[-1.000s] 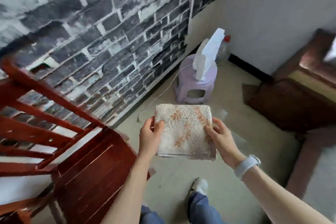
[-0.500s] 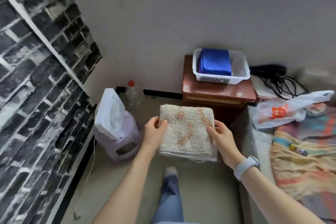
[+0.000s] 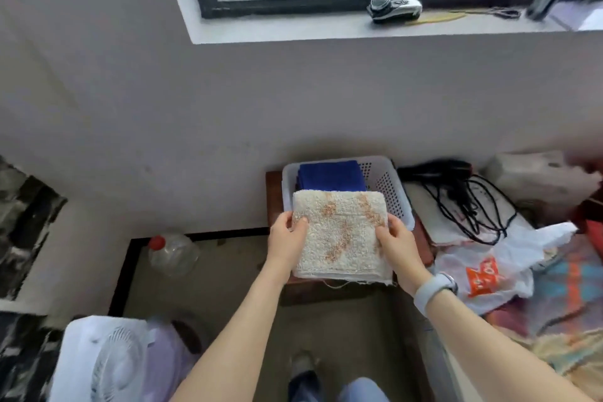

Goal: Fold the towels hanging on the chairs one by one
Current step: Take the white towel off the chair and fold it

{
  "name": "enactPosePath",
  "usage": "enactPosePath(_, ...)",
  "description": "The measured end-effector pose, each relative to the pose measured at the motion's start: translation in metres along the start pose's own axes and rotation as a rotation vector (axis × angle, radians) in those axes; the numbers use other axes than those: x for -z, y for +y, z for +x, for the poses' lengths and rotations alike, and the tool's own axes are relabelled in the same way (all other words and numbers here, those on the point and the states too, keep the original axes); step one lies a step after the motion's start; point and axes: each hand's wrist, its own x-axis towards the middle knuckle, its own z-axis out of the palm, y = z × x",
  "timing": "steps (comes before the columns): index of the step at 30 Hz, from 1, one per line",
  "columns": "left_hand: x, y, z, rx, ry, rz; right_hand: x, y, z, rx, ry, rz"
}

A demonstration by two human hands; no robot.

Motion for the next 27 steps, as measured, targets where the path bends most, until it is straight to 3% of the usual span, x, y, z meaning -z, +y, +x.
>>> enactPosePath(9,-0.048,0.015,0.124,0.077,0.027,0.037,-0.003,-0.012,0.145,0.033,-0.062,-0.113)
enactPosePath(13,-0.060,-0.001,0.161,0.179,0.071,0.172,-0.003,0.006,0.192,-0.050,-0.183,-0.343)
enactPosePath(15,-0.067,-0.004,0.165,0.084,0.232,0.422,0.001,0.011,0.196,0.031,-0.118,-0.602)
enactPosePath(17,-0.079,0.000,0.161,-0.188,0.363,0.677,0.002,0.011,0.197,0.325,0.007,-0.821)
enactPosePath(20,-0.098,-0.013,0.161,-0.494,0.218,0.988,-0.009,0.020,0.202,0.677,-0.096,-1.072)
enactPosePath(22,-0.098,-0.032,0.171,-0.442,0.130,1.092,-0.021,0.032,0.212,0.680,-0.204,-1.153)
enactPosePath(27,-0.094,-0.063,0.203,-0.380,0.097,1.207,-0.036,0.057,0.241,0.594,-0.305,-1.154)
